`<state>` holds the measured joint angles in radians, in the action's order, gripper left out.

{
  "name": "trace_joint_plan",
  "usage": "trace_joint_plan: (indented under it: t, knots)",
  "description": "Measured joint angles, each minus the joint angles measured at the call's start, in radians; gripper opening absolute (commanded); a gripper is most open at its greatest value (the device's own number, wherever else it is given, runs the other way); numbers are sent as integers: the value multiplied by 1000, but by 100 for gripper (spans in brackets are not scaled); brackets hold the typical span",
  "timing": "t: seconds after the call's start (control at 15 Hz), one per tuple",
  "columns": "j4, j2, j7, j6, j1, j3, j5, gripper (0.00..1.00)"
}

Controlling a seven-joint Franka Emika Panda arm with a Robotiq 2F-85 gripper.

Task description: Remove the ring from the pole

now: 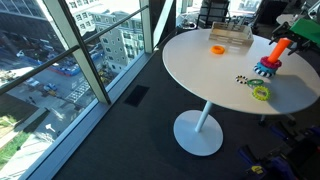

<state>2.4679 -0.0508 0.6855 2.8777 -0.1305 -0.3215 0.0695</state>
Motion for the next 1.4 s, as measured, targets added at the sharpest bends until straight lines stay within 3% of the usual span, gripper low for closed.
trace_joint_plan:
  t: [0.67,1.4]
  knots:
    - [16,-7,-4,-77,-7,19,-73,100]
    - [11,-87,86,-2,-6,11,-199,100]
